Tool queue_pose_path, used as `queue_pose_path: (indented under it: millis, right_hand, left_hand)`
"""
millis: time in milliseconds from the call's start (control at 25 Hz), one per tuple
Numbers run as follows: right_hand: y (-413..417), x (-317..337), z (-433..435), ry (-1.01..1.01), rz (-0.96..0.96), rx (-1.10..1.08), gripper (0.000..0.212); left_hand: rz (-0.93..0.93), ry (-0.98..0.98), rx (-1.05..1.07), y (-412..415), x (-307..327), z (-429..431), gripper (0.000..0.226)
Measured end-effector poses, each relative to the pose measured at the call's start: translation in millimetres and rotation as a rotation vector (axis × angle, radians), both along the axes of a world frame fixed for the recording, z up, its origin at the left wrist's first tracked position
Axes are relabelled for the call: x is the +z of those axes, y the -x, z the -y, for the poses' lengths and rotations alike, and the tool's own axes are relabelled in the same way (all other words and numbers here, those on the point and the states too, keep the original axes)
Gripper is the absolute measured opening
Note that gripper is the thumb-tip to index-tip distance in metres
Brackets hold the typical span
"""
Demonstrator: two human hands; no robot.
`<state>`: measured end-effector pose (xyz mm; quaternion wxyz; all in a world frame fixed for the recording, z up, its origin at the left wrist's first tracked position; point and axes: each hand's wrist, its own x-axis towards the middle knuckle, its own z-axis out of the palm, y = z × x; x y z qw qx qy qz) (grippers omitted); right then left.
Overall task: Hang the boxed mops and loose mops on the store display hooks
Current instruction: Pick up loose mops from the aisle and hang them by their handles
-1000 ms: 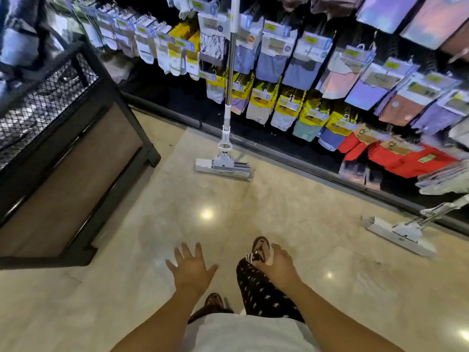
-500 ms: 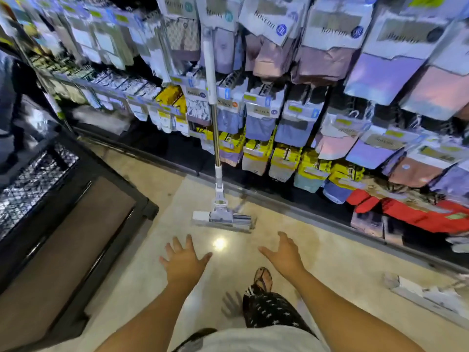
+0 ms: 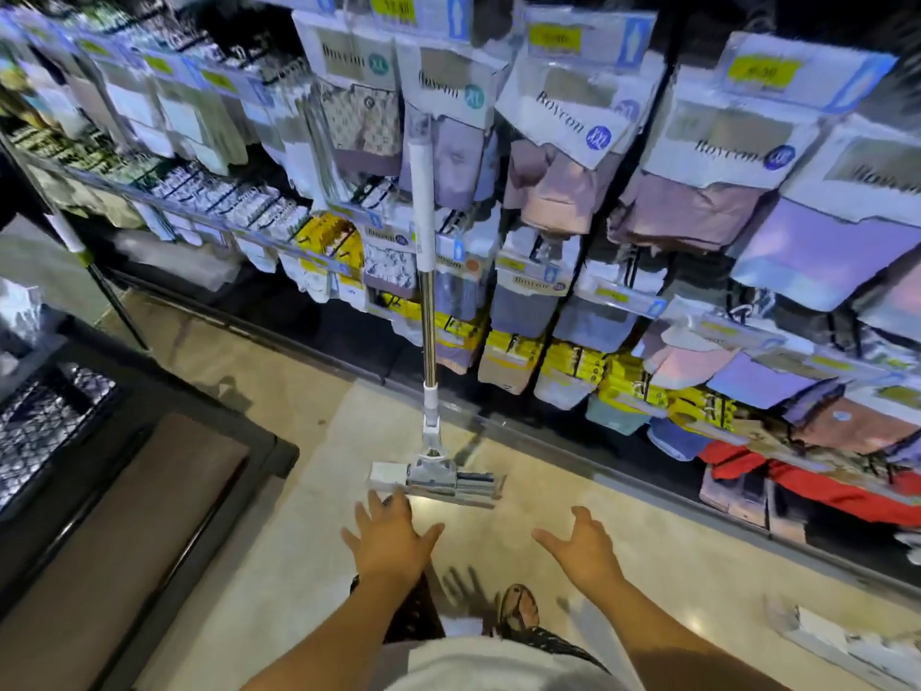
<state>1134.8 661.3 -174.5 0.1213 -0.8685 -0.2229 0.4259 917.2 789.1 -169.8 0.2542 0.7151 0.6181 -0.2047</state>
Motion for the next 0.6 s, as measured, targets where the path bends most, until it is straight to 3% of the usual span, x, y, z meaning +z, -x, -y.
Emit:
queue_pose_path:
  millis: [160,360,600]
  right_hand:
    - [0,29,-91,-0.145,-0.012,-0.148,0.080]
    - [12,101,-265,-0.494,-0.024,-0.201,0.067]
    - [5,160,-383,-0.719,0.034,-0.249,0.052]
  left_hand:
    - [0.026,-0.033,-0.055,-2,-1,-95,0.087]
    - [0.101,-0.041,-0.070,6,5,-204,0.087]
    - [0.032,0.089,-0.122,46,-28,-246,0.087]
